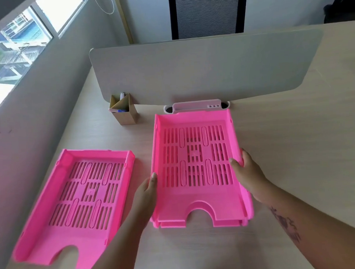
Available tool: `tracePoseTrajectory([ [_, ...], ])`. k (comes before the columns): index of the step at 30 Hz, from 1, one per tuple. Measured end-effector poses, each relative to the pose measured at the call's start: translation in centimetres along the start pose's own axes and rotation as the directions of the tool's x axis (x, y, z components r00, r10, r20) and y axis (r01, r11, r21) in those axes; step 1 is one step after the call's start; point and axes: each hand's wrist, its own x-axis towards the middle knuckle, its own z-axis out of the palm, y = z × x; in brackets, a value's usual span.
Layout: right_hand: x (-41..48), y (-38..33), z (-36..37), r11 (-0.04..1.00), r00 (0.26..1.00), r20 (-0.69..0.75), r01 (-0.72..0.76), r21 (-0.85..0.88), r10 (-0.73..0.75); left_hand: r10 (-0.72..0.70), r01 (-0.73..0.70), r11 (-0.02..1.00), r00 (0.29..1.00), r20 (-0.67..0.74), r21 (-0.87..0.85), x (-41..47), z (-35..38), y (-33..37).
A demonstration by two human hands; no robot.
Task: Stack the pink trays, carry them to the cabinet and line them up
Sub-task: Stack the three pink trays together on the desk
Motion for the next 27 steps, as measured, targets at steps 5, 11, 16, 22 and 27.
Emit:
tracePoseTrajectory([
  [5,-2.3,2.4,1.5,0.987,0.989,-0.051,-0.135,0.086,0.14,-0.015,0.014,0.988,1.0,-0.008,-0.152,-0.8,1.1,-0.3],
  [11,-0.4,3.6,-1.4,0.988,0.984,-0.099,-0.141,0.06,0.146,0.018,-0.013,0.993,0.999,0.038,-0.121,0.5,3.8,1.2],
  [16,-0.2,4.6,-2.5,0.99,0.988,-0.078,-0.135,0.028,0.137,0.035,-0.032,0.995,0.999,0.029,-0.099,-0.1,5.3,1.6],
  [22,-0.4,3.0,-4.5,0.999,0.995,-0.091,-0.038,-0.027,0.036,0.056,-0.052,0.995,0.997,-0.047,0.083,-1.0,5.1,2.4],
  [27,0.2,-1.2,-5.9,0.905,0.921,-0.11,0.336,-0.262,-0.374,0.153,-0.102,0.964,0.969,-0.197,0.247,-2.5,2.8,3.4],
])
